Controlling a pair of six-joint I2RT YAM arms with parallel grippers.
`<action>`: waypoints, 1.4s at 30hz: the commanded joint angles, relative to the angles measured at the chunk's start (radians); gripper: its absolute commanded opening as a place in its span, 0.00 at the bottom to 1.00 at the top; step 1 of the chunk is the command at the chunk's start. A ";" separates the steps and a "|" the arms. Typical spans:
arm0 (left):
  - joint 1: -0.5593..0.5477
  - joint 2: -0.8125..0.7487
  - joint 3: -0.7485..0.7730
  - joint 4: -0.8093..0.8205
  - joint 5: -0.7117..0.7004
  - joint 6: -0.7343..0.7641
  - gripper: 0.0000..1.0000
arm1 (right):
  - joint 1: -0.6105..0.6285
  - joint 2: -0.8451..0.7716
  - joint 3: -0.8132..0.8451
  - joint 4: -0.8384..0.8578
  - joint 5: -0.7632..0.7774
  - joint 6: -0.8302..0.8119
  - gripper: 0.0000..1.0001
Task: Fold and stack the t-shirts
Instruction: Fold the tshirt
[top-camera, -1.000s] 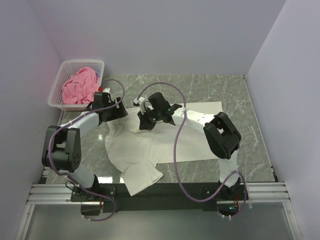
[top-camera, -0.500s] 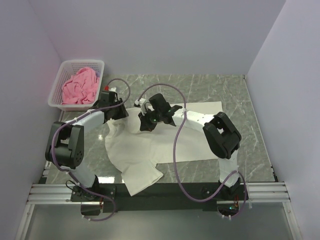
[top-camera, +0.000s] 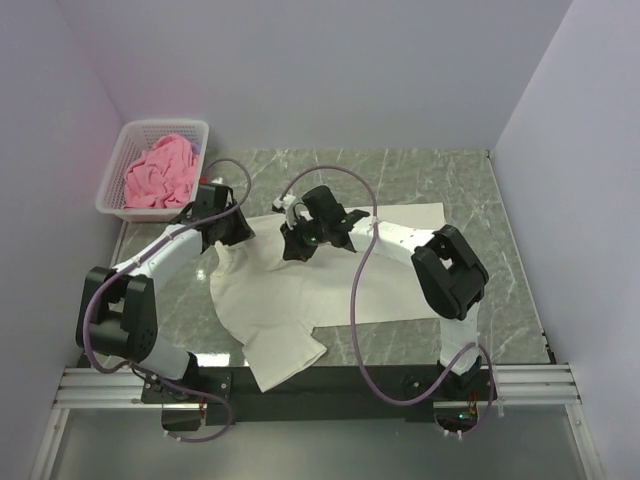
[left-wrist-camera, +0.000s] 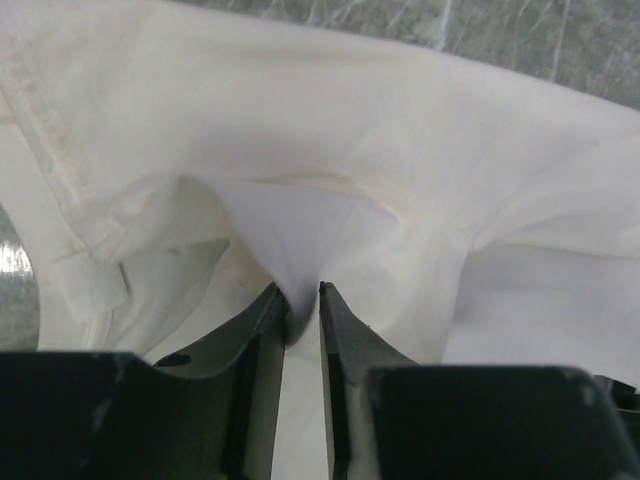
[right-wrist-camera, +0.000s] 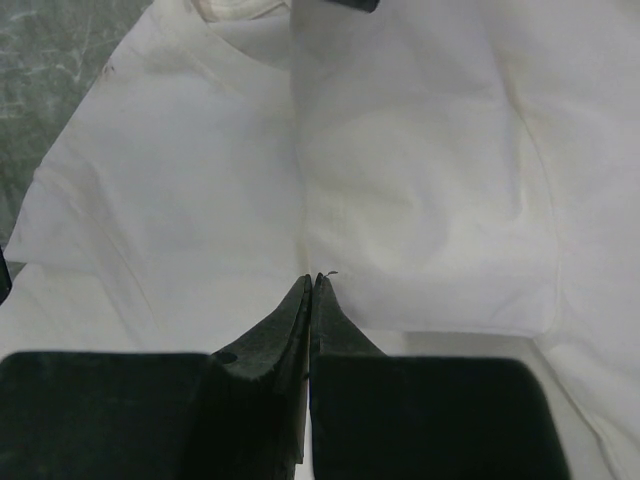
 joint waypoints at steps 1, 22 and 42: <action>-0.005 -0.042 -0.025 -0.053 0.005 -0.072 0.24 | -0.018 -0.094 -0.019 0.014 0.003 -0.012 0.00; -0.046 -0.202 -0.222 -0.067 0.007 -0.156 0.11 | -0.040 -0.116 -0.033 -0.102 -0.012 -0.068 0.00; -0.062 -0.242 -0.242 -0.116 0.008 -0.168 0.02 | -0.066 -0.131 0.014 -0.239 -0.029 -0.104 0.00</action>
